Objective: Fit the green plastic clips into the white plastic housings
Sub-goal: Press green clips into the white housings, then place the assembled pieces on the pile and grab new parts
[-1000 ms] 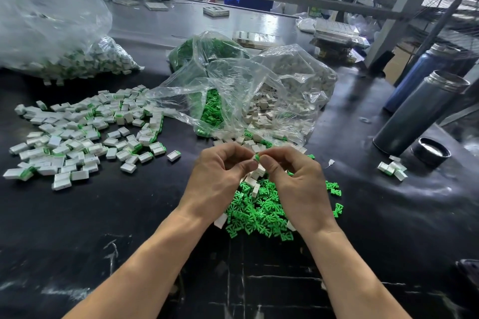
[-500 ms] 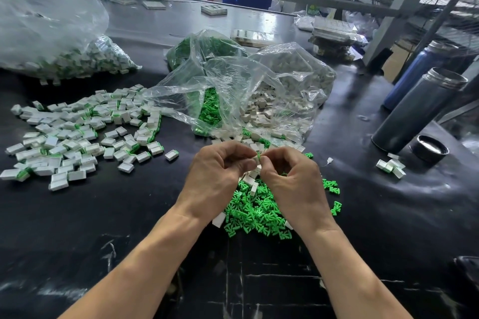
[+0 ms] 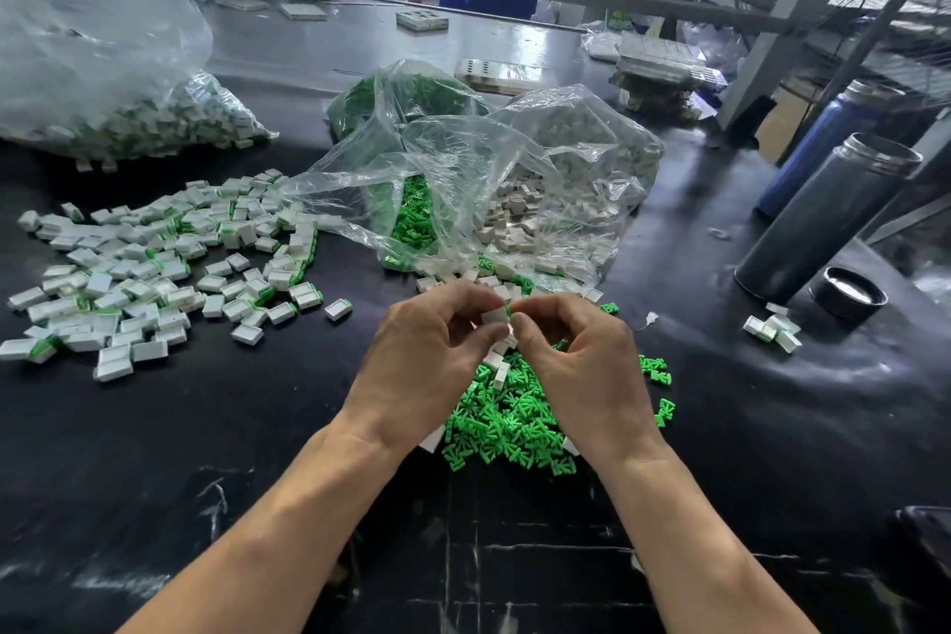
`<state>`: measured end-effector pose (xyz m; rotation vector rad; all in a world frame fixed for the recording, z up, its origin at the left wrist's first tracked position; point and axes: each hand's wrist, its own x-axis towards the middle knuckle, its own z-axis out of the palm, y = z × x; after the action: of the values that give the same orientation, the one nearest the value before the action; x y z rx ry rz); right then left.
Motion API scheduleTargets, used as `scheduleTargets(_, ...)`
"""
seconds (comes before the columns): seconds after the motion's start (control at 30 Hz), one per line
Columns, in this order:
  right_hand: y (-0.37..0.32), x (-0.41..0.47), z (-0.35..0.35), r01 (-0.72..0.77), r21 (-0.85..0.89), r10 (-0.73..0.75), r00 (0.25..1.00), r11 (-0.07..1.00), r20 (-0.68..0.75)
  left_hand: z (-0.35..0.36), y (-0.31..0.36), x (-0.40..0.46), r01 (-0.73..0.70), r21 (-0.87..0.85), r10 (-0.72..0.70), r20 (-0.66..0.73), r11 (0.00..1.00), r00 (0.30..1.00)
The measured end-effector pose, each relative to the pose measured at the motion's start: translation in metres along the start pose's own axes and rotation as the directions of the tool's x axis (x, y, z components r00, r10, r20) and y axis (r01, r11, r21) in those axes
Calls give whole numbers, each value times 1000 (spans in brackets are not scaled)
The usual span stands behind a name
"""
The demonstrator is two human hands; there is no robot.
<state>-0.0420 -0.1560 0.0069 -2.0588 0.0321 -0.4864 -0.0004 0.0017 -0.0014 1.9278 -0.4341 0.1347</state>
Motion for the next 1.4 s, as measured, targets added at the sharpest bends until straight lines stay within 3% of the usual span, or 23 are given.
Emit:
scheduleTargets(0.23,-1,0,2,93,-189,-105,993,978,-53,1,-1,0,-20,30,20,-12,999,1000)
scheduleTargets(0.53,4,-1,2,61,-87,-63,998,994,-20,0,2,-3,-17,42,18,-25,999,1000)
scheduleTargets(0.7,3,-1,3,61,-155,-67,997,986,-36,-7,0,0,45,184,-44,-11,982,999)
scheduleTargets(0.97,5,1,-10,-96,-260,94,995,961,-21,-44,-28,19,322,587,-237,-219,743,947)
scheduleTargets(1.2,9,5,-17,-160,-355,165,986,921,-15,-56,-38,22,419,659,-248,-341,624,907)
scheduleTargets(1.3,10,5,-21,-176,-398,196,981,900,10,-59,-40,21,437,633,-240,-375,640,895)
scheduleTargets(1.4,11,5,-25,-191,-420,237,970,887,59,-57,-33,20,367,573,-209,-323,733,923)
